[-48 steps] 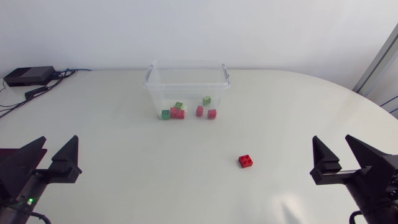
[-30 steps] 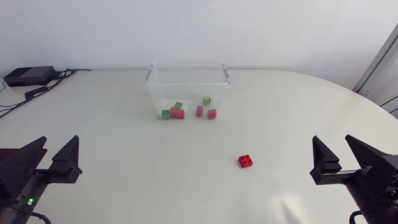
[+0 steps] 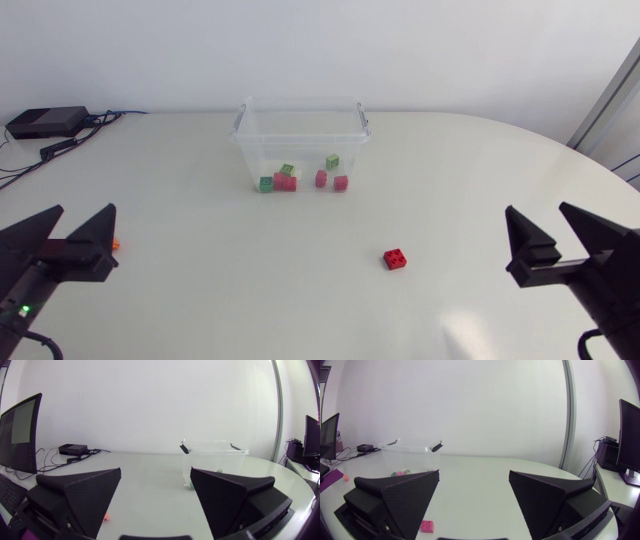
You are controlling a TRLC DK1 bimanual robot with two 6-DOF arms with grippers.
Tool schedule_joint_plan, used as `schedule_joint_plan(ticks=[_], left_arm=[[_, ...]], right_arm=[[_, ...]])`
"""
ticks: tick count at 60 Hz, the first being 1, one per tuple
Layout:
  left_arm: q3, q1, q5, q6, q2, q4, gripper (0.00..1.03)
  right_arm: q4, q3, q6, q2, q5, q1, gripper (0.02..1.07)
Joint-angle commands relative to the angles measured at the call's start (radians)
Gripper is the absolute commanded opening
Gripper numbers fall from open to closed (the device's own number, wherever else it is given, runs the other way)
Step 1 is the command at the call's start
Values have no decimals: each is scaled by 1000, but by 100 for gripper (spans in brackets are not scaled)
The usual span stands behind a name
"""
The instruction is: Place the duplo bricks in the container
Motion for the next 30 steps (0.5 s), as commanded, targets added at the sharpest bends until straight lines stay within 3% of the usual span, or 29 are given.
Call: schedule_joint_plan(ticks=[1, 14, 30], left_arm=[[121, -5, 0, -15, 82, -21, 96], [374, -3, 1, -75, 313, -131, 96], [847, 73, -2, -54, 853, -475, 90]], right_arm=[[-2, 103, -6, 118, 3, 7, 103], [-55, 287, 5, 350, 3, 32, 103], [-189, 472, 54, 594, 6, 35, 103]])
